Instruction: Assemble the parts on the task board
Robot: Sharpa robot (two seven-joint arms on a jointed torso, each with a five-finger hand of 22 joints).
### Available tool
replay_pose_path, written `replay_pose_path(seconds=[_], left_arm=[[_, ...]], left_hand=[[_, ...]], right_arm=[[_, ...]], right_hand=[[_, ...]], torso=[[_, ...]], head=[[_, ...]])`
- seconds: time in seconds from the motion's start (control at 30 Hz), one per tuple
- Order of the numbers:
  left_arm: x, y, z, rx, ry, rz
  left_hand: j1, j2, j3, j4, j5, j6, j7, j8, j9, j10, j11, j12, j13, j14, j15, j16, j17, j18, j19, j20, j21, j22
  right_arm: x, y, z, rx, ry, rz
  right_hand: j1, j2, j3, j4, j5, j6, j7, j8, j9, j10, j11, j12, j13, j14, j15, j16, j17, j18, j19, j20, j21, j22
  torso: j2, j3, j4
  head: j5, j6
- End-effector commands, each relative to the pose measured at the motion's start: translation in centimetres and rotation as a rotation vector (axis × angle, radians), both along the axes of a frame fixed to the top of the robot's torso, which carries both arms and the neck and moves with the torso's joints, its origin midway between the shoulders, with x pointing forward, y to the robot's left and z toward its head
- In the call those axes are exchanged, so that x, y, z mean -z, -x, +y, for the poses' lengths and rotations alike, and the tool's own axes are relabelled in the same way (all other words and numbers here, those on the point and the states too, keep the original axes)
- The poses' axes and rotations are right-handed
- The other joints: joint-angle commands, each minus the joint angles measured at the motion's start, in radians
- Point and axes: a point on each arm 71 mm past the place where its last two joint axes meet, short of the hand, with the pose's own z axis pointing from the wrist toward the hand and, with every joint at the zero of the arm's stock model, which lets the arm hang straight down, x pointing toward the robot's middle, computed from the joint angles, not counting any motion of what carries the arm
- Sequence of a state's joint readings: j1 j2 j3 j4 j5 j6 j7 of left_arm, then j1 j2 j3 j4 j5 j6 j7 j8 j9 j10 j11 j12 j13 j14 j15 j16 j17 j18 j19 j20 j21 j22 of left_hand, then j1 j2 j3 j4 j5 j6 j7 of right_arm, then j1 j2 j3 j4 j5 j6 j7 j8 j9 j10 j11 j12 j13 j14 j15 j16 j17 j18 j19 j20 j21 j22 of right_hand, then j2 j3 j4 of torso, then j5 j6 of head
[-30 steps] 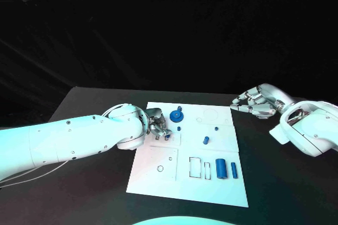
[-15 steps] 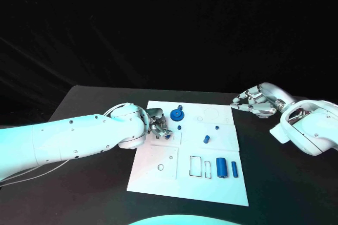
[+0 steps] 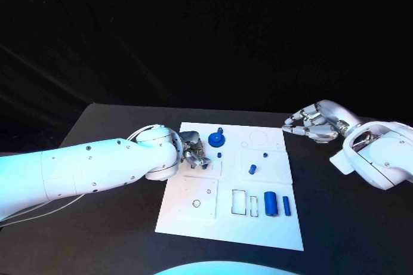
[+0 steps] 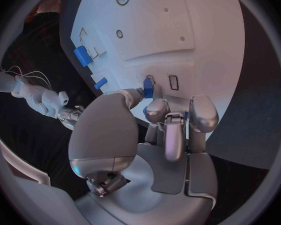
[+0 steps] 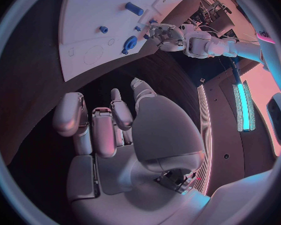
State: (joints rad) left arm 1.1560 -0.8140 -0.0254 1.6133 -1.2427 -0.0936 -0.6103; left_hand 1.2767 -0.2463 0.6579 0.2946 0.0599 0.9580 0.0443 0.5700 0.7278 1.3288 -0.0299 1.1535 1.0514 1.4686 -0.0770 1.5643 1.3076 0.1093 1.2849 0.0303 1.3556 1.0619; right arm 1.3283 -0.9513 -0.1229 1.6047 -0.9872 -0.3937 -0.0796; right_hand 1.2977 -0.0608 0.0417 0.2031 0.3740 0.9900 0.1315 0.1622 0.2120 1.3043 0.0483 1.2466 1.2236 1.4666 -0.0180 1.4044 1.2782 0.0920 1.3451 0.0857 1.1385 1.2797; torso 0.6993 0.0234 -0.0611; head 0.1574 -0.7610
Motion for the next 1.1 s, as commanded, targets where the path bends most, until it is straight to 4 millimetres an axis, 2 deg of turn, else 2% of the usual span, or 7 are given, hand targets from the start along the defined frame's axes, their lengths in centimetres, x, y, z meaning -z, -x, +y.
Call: replay_pose_path(seconds=[0.03,1.1], left_arm=[[0.39,0.24,-0.06,0.019,-0.031,0.019],[0.63,0.50,0.20,0.034,-0.051,0.053]], left_hand=[[0.001,-0.013,0.176,-0.172,-0.001,0.005,-0.006,0.002,-0.002,0.005,-0.003,0.003,-0.001,0.102,-0.007,0.006,0.263,-0.008,0.006,-0.002,0.006,0.000],[-0.016,-0.036,0.159,-0.174,-0.002,0.029,-0.018,0.012,0.003,0.016,-0.011,0.014,0.010,0.102,-0.014,0.006,0.263,-0.009,0.010,-0.005,0.008,0.006]], right_arm=[[-0.04,0.03,0.05,-0.006,0.003,-0.008],[-0.04,0.07,-0.05,-0.005,0.002,-0.007]], right_hand=[[-0.008,0.001,-0.001,0.008,0.003,-0.003,-0.001,0.007,0.001,0.008,-0.001,0.004,-0.001,0.040,-0.007,-0.004,0.001,0.005,0.003,-0.002,-0.005,-0.001],[-0.012,0.004,-0.002,0.014,0.009,-0.004,-0.001,0.008,0.002,0.008,-0.001,0.004,-0.001,0.041,-0.007,-0.005,0.000,0.005,0.004,-0.002,-0.007,-0.001]], torso=[[0.000,0.0002,-0.0005],[-0.001,0.0008,0.0003]], head=[[0.001,-0.004],[0.001,-0.011]])
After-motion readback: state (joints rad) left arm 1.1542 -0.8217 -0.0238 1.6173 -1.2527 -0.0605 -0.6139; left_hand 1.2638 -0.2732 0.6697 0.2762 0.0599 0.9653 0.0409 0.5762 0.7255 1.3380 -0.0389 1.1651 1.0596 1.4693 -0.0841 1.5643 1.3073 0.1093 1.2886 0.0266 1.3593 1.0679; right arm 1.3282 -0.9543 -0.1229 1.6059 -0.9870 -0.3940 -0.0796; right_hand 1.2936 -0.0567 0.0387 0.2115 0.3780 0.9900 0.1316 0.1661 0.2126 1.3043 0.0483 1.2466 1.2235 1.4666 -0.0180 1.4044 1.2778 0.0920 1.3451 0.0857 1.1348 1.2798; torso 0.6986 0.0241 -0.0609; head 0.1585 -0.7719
